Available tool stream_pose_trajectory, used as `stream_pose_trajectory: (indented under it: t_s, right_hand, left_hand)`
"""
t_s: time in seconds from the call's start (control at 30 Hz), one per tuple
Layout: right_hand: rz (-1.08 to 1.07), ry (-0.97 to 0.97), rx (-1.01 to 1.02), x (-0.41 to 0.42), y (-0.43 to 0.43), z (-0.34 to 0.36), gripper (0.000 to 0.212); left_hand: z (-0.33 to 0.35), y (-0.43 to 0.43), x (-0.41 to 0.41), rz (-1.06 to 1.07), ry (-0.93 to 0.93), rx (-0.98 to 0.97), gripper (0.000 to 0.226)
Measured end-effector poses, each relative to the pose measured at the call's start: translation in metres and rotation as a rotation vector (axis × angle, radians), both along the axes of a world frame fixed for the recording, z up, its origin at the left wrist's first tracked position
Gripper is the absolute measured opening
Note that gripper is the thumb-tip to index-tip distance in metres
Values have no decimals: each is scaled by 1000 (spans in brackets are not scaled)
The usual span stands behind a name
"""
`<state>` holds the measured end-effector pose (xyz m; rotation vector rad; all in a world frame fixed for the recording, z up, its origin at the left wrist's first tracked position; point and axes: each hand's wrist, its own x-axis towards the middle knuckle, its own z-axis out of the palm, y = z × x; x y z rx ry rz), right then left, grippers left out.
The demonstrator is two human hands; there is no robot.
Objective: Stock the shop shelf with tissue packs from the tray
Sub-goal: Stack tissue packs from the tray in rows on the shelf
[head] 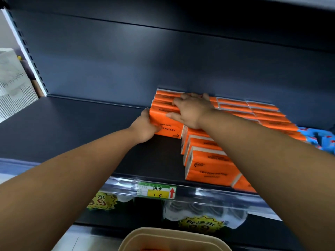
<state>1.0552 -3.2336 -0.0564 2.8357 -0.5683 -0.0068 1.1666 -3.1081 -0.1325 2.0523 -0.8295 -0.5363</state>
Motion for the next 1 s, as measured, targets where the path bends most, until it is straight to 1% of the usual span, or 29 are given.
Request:
stream_pose_trajectory:
  t_s: [0.13, 0.33, 0.43, 0.57, 0.67, 0.77, 0.87, 1.0]
  right_hand:
    - [-2, -40, -3, -23, 7, 13, 62]
    - [-49, -93, 14, -70, 21, 31, 61]
    - [-68, -118, 29, -94, 31, 40, 58]
    - [-68, -161, 86, -128, 46, 52, 57]
    - [-72, -229, 140, -148, 57, 55, 54]
    - [-68, -265, 180, -164, 69, 53, 51]
    - [-60, -261, 205, -175, 81, 47, 48]
    - [-44, -253, 223, -190, 95, 38, 43]
  left_hand:
    - [20, 13, -9, 7, -146, 74, 73]
    - [58, 36, -38, -22, -340, 271, 55]
    - [75, 48, -52, 7, -400, 315, 61]
    - [95, 60, -80, -15, -440, 305, 61]
    - [105, 66, -111, -98, -459, 215, 55]
    - [104, 71, -147, -160, -491, 150, 57]
    - [95, 75, -178, -227, -590, 203, 63]
    - [84, 81, -197, -267, -638, 242, 53]
